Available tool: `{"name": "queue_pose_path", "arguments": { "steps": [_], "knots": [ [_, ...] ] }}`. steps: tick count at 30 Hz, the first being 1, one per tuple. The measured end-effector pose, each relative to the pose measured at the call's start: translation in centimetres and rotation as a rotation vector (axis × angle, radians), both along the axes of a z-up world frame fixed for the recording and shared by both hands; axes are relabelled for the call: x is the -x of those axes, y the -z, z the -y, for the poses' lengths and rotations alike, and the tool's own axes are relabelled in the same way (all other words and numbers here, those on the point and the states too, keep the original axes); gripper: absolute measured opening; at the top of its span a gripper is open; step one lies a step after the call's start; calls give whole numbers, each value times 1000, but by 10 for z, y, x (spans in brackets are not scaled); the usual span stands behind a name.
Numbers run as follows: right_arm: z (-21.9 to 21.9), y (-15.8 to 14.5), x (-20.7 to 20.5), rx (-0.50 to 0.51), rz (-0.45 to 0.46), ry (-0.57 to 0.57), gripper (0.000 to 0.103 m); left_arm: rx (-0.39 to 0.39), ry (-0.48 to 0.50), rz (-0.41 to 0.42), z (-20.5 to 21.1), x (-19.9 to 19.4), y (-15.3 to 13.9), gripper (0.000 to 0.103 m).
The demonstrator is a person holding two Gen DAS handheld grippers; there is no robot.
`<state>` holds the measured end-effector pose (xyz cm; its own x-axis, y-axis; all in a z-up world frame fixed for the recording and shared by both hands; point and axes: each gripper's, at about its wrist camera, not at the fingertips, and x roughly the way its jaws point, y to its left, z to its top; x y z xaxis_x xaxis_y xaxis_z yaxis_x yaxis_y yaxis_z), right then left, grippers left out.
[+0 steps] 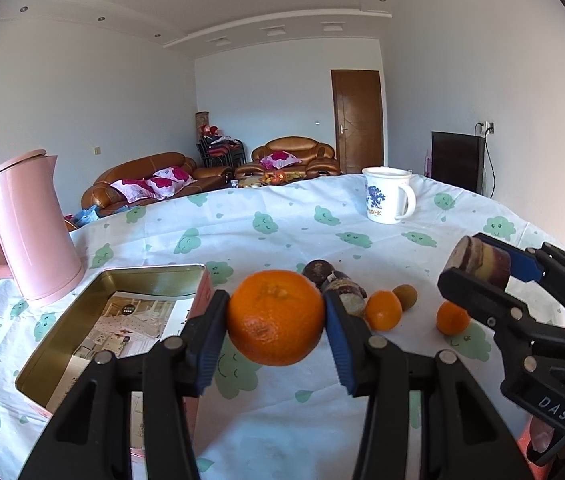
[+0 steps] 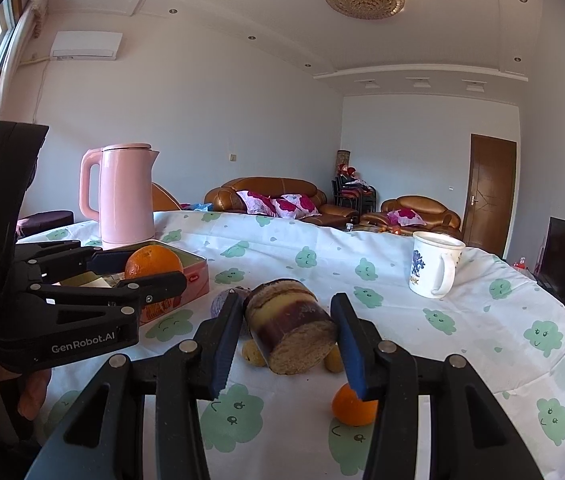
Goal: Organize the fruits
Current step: 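Carry the mandarin and brown chunk in both tools over the open tin box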
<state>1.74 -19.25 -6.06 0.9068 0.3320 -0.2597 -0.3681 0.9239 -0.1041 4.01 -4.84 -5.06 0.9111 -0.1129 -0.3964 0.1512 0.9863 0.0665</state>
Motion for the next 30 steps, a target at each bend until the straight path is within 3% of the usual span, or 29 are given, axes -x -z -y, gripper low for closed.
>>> {"name": "queue_pose_path", "arguments": {
  "steps": [30],
  "knots": [
    [-19, -25, -1, 46, 75, -42, 48, 23, -97, 83, -31, 4, -17, 49]
  ]
}}
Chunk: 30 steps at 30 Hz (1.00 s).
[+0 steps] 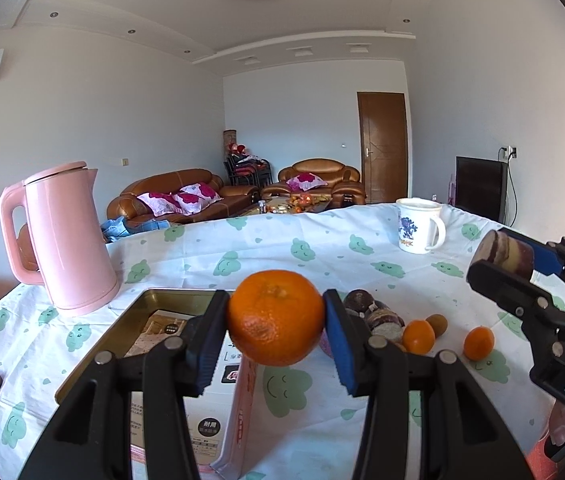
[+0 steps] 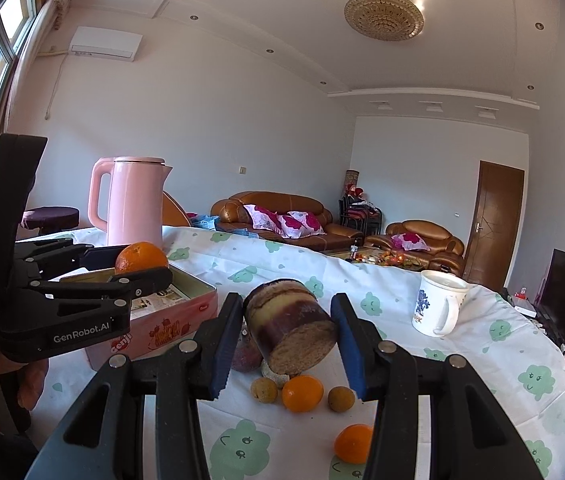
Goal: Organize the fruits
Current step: 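Carry the mandarin and brown chunk in both tools over the open tin box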
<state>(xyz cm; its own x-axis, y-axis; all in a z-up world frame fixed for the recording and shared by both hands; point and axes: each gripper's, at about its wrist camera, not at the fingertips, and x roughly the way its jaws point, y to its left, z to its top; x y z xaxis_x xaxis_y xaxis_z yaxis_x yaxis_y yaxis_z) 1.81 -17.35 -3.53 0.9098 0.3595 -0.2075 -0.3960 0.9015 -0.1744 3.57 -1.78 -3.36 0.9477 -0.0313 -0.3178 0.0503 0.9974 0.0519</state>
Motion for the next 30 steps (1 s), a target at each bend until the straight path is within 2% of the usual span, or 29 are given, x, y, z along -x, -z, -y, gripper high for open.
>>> {"name": "queue_pose_path", "arguments": {
  "steps": [30],
  "knots": [
    [-70, -21, -29, 83, 8, -157, 48, 42, -141, -37, -65, -12, 6, 49]
  ]
}}
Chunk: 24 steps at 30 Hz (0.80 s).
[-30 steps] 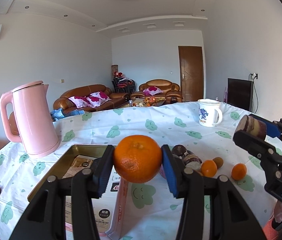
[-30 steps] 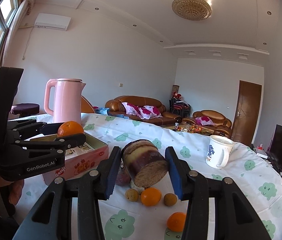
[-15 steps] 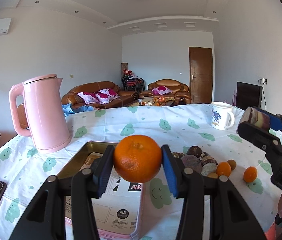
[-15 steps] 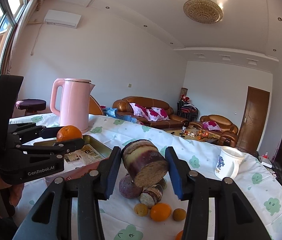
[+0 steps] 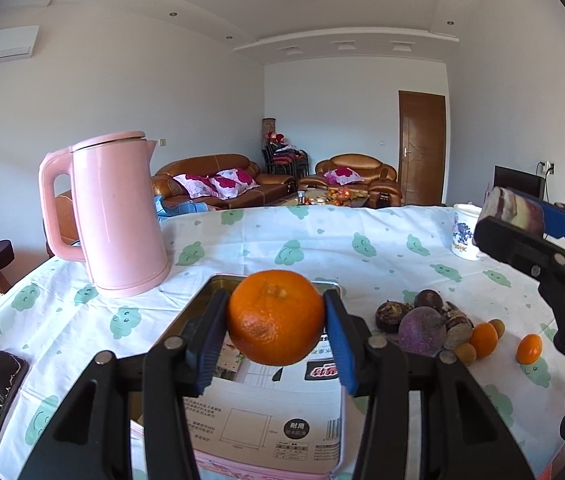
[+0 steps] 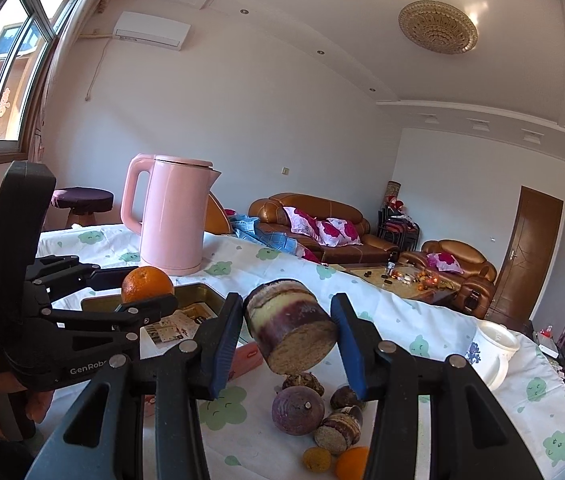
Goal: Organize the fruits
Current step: 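Carry the mandarin and brown chunk in both tools over the open tin box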
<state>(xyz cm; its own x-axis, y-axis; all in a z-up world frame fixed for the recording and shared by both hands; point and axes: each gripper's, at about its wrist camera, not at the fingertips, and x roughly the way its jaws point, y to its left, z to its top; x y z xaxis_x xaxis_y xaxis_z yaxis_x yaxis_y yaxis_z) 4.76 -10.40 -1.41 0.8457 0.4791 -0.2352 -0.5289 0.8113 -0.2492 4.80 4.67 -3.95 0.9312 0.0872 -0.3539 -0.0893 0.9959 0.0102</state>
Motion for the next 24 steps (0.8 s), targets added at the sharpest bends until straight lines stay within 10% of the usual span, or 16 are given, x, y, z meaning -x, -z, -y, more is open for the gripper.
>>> {"name": "queue_pose_path", "arguments": {
  "steps": [24],
  "knots": [
    [-60, 12, -45, 66, -102, -84, 48, 6, -47, -125, -44, -31, 15, 49]
  ]
}}
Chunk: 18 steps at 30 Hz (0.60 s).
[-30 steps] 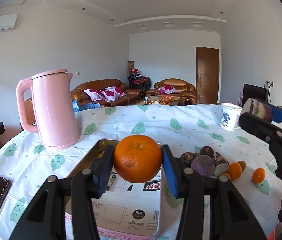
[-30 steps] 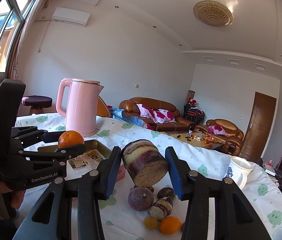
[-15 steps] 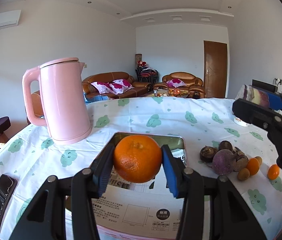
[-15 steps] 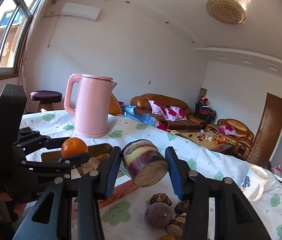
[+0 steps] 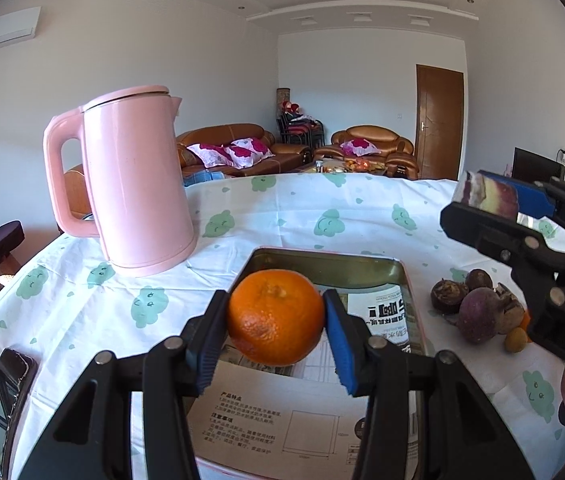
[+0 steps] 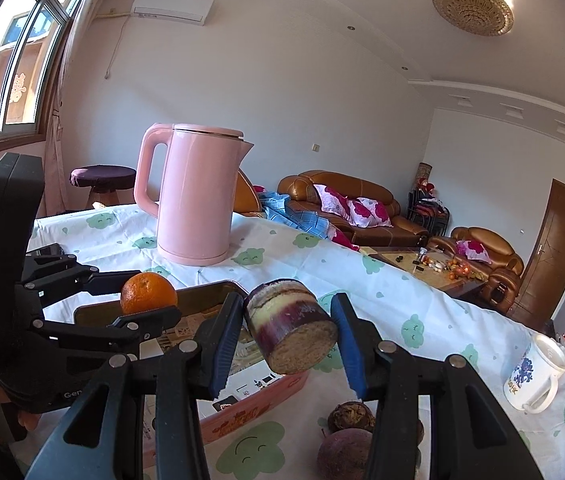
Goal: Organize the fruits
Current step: 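Carry the mandarin and brown chunk in both tools over the open tin box, then lower both tools into the tin and open them to release the fruit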
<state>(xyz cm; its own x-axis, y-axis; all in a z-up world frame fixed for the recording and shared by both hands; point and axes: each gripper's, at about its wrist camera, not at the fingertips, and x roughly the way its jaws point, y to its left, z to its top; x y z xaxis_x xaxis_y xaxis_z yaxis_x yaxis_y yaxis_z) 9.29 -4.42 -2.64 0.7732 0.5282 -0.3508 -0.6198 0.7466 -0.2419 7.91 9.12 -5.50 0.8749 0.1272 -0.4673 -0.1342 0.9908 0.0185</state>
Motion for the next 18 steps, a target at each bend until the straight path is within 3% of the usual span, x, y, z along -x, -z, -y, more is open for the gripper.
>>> {"name": "queue_pose_path", "arguments": {
  "steps": [18],
  "knots": [
    [-39, 42, -37, 39, -193, -27, 48, 5, -3, -109, -21, -23, 10, 49]
  ]
}}
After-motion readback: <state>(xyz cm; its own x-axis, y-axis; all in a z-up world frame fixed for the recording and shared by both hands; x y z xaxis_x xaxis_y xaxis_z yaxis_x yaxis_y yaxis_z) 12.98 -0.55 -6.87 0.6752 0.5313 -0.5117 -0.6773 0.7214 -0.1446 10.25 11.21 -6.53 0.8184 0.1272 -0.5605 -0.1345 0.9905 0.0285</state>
